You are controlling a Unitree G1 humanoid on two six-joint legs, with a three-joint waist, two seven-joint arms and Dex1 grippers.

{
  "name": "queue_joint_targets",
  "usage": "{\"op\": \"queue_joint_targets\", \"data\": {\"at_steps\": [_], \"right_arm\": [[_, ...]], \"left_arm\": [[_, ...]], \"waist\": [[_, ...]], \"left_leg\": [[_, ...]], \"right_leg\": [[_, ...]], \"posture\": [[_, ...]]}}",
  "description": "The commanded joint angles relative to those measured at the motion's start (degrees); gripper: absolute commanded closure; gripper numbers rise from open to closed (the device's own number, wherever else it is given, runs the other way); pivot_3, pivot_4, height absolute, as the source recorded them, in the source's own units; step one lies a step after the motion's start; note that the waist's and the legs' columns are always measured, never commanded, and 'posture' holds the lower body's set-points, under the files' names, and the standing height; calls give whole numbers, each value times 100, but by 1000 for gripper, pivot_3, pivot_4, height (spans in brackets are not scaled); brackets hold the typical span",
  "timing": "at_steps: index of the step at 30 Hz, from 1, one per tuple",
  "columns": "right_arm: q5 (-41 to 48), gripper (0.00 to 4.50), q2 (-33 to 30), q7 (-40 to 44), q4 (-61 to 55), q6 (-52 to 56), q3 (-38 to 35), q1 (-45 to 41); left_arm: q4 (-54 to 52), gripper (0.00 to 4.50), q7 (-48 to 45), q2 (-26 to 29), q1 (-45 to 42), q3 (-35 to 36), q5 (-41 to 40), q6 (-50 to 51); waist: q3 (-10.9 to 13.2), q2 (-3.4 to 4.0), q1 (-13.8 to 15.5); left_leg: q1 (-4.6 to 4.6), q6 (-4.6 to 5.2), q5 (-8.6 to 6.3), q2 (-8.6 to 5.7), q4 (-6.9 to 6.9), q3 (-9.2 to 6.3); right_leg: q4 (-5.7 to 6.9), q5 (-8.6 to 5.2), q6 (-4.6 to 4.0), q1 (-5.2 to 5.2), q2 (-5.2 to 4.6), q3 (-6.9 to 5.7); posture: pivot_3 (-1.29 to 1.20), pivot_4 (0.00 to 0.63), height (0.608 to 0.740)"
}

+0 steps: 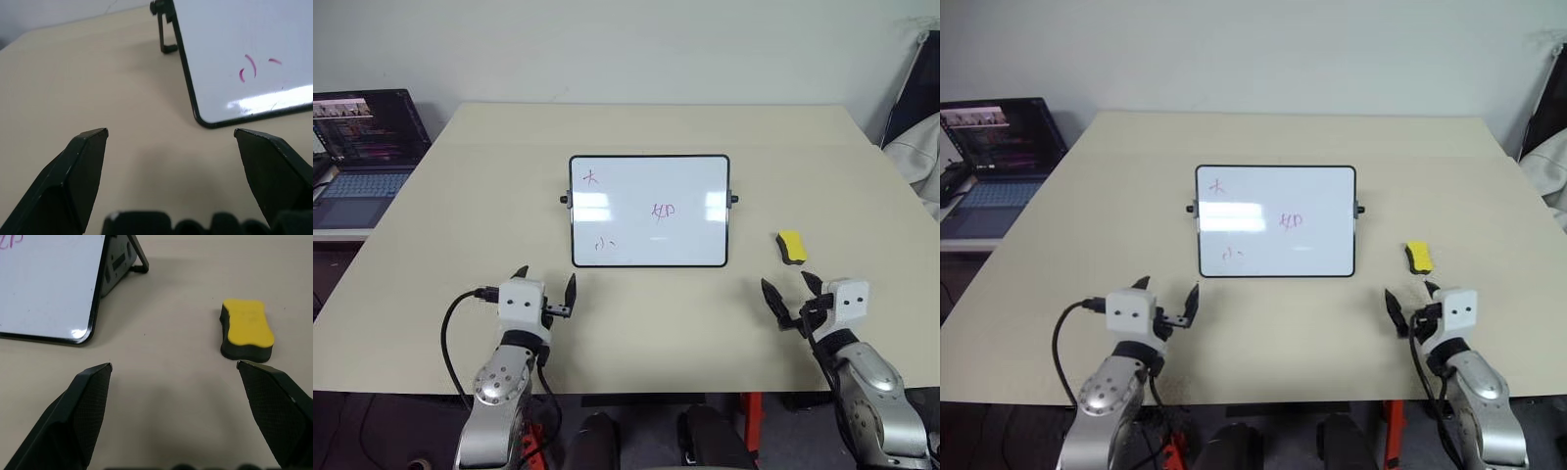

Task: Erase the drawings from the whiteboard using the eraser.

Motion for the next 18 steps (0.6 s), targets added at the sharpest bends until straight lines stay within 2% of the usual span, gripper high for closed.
{"op": "queue_joint_targets", "data": {"at_steps": [1,5,8,13,15,18], "right_arm": [[-15,18,-98,-99,-322,340,21,-189],[151,18,137,-361,-563,612,-50,-416],[188,18,111,-452,-904,840,-70,-558],[51,18,282,-1177,-1103,813,-490,-1096],[269,18,288,-1310,-1157,1024,-745,-1333],[140,18,240,-1728,-1111,1526,-900,-1562]], "left_arm": [[-224,0,54,-44,43,-15,31,92],[-674,0,131,-131,237,267,-187,425],[-856,0,-489,207,8,76,-436,554],[-690,0,-1408,814,-985,-14,-1011,907],[-553,0,-1752,975,-1493,-88,-1246,1059],[-172,0,-2432,1131,-2271,-279,-1661,1194]], "waist": [[0,0,3],[0,-1,-3],[0,0,5],[-2,-3,29],[-1,-2,23],[-2,-2,16]], "left_leg": [[0,0,0,-1,1,1],[0,1,0,-1,2,0],[-5,0,0,1,-1,-4],[-3,2,3,-7,7,-4],[-2,2,3,-7,6,-2],[-4,1,3,-7,0,-2]], "right_leg": [[0,0,1,0,0,0],[0,0,2,3,2,-2],[0,-1,1,-3,2,-1],[0,2,5,6,5,-10],[0,3,5,6,5,-9],[0,18,-21,4,5,-10]], "posture": [[0,150,740],[0,150,740],[0,150,740],[0,150,740],[0,150,740],[0,150,740]]}}
